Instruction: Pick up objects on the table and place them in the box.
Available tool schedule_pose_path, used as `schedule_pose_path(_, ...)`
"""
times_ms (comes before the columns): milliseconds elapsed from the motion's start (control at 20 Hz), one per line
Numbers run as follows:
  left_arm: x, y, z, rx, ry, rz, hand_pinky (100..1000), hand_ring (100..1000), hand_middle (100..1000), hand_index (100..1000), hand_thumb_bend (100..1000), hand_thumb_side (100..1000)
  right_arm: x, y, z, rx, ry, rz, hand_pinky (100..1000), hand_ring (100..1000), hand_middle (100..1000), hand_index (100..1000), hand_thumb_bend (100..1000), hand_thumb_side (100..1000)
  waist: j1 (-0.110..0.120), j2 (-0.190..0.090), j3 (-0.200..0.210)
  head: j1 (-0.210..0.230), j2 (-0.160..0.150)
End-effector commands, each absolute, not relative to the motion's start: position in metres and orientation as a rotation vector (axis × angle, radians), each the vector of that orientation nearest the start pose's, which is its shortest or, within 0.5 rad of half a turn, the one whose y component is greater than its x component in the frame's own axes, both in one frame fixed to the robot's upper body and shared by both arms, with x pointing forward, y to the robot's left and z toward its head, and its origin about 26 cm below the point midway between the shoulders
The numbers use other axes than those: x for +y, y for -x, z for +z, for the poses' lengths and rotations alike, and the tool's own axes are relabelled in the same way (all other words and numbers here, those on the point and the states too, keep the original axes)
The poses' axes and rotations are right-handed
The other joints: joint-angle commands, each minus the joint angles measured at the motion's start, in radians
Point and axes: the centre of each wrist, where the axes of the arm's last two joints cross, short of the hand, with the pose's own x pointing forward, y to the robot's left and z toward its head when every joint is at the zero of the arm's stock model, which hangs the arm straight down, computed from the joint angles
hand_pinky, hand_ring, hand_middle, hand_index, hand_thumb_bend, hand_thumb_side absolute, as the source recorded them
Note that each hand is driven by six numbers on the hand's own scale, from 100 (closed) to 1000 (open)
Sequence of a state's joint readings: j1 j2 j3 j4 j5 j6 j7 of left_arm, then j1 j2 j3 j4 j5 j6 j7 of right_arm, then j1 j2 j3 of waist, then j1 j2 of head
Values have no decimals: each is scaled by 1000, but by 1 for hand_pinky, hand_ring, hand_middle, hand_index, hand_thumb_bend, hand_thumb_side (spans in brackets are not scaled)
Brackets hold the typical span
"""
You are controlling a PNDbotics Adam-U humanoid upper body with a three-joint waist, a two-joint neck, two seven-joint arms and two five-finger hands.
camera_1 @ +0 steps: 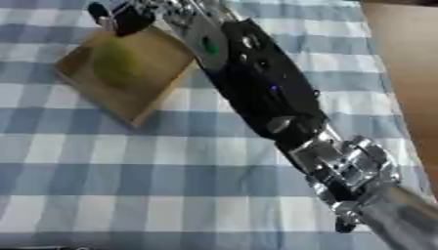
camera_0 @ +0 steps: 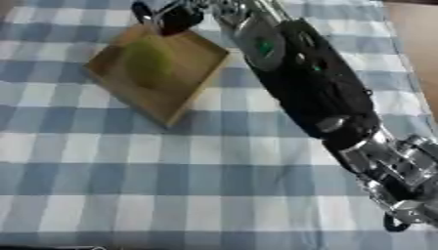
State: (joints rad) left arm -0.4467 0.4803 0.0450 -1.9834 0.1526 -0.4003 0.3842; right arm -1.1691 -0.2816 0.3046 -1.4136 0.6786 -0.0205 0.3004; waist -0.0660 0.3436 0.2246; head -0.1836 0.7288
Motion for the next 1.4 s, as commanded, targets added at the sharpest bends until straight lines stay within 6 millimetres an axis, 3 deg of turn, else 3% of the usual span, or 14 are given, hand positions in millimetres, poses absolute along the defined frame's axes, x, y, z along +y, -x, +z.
schedule_pose_path(50,282,-304,267,3401,183,-38,677,582,535,767,100,542,-131,-371,384,2948,-1000,-1550,862,929,738,892,100,100,6,-28,-4,14,-2)
schedule_pose_path(100,282,-304,267,3401,189,-40,677,582,535,767,100,542,-146,-363,385,2988,-1010,-1473,863,929,737,886,100,179,5,-28,-6,22,-3)
schedule_pose_path(150,283,-304,267,3400,192,-41,677,582,535,767,100,542,-157,-354,386,3024,-1006,-1409,864,929,736,883,100,179,5,-28,-8,27,-3)
schedule_pose_path(300,284,-304,267,3396,203,-46,677,581,534,767,100,541,-184,-333,381,3095,-972,-1273,865,929,731,851,100,405,6,-25,-13,41,-7)
schedule_pose_path(600,285,-304,266,3393,220,-66,676,581,534,767,100,546,-227,-299,369,3199,-939,-934,883,926,710,843,100,470,21,-15,-27,62,-15)
schedule_pose_path(750,284,-304,265,3394,219,-77,676,581,534,767,100,549,-246,-297,361,3244,-903,-700,882,927,720,844,100,523,28,-10,-37,68,-14)
schedule_pose_path(1100,282,-304,263,3404,211,-103,676,582,535,769,100,559,-256,-303,339,3265,-708,-284,879,921,738,828,100,541,42,-2,-54,85,-13)
schedule_pose_path(1400,279,-305,266,3392,180,-134,677,584,536,769,100,551,-251,-307,330,3266,-672,-215,879,916,721,812,100,543,47,3,-59,94,-14)
